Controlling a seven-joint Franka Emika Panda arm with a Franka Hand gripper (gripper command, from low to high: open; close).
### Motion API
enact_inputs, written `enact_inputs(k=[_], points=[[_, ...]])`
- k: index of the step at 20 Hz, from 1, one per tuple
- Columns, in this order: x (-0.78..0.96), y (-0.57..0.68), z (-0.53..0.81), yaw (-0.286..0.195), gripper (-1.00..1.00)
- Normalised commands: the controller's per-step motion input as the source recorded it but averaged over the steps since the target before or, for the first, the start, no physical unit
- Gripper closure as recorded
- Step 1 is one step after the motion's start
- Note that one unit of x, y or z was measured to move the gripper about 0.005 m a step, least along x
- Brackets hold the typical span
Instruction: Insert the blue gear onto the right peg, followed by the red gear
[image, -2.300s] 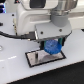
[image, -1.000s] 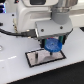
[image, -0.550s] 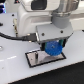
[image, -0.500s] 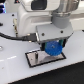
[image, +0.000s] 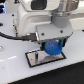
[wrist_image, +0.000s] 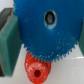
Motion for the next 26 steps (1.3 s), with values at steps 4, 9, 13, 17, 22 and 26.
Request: enact_inputs(k=[4, 9, 13, 17, 22, 26], points=[[-0.33, -0.20, -0.23, 0.000, 1.00], [-0.42, -0.12, -0.18, 0.000, 1.00], [-0.34, -0.16, 0.16, 0.000, 1.00], [0.08, -0.06, 0.00, 0.000, 1.00], [0.35, -0.06, 0.27, 0.000, 1.00], [0.43, -0.08, 0.18, 0.000, 1.00]])
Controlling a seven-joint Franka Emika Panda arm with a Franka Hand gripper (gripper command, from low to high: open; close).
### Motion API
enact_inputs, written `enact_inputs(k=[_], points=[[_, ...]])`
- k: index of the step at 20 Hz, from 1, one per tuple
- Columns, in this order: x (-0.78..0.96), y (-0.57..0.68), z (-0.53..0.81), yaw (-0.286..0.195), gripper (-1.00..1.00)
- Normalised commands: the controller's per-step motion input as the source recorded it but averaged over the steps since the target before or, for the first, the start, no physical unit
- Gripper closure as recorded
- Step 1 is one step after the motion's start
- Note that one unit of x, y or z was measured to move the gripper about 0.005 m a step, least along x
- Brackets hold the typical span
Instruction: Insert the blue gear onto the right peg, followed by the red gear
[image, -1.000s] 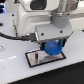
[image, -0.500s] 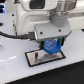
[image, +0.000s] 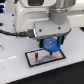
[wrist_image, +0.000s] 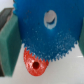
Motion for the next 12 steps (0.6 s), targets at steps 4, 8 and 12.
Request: enact_inputs(k=[4, 8, 12], points=[[0.38, -0.03, -0.01, 0.000, 1.00], [0.32, -0.02, -0.14, 0.000, 1.00], [0.23, 0.01, -0.04, 0.000, 1.00]])
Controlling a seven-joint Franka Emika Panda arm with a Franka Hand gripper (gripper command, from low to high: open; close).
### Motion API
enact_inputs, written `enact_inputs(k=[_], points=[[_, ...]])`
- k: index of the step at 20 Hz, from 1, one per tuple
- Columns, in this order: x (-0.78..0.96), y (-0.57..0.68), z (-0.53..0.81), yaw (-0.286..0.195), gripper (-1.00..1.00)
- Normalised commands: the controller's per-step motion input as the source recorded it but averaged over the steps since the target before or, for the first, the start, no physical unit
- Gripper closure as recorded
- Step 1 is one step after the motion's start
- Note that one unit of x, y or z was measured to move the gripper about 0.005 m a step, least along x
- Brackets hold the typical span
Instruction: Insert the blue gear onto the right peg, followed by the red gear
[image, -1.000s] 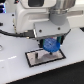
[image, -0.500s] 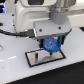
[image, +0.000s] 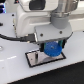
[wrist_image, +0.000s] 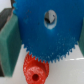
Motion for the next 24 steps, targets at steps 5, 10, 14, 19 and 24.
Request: enact_inputs(k=[5, 10, 14, 19, 24], points=[[-0.05, 0.00, 0.23, 0.000, 1.00], [-0.11, 0.00, 0.17, 0.000, 1.00], [0.30, 0.00, 0.03, 0.000, 1.00], [0.29, -0.02, -0.09, 0.000, 1.00], [0.05, 0.12, -0.06, 0.000, 1.00]])
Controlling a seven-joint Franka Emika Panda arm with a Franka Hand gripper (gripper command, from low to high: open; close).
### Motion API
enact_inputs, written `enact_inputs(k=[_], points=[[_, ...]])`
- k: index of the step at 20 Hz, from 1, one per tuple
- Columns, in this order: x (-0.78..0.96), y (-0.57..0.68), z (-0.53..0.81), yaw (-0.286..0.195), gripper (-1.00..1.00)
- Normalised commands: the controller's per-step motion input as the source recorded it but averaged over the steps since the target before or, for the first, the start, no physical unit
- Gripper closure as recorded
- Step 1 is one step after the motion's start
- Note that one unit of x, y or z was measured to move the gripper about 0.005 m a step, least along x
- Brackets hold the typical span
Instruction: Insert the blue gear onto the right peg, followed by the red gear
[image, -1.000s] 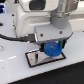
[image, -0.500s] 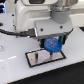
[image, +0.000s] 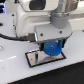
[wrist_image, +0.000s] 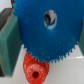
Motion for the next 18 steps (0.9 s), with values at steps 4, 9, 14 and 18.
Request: enact_inputs(k=[4, 9, 14, 18], points=[[-0.18, 0.13, -0.01, 0.000, 1.00], [-0.23, 0.00, 0.03, 0.000, 1.00], [-0.14, -0.05, -0.09, 0.000, 1.00], [0.04, -0.07, -0.24, 0.000, 1.00]])
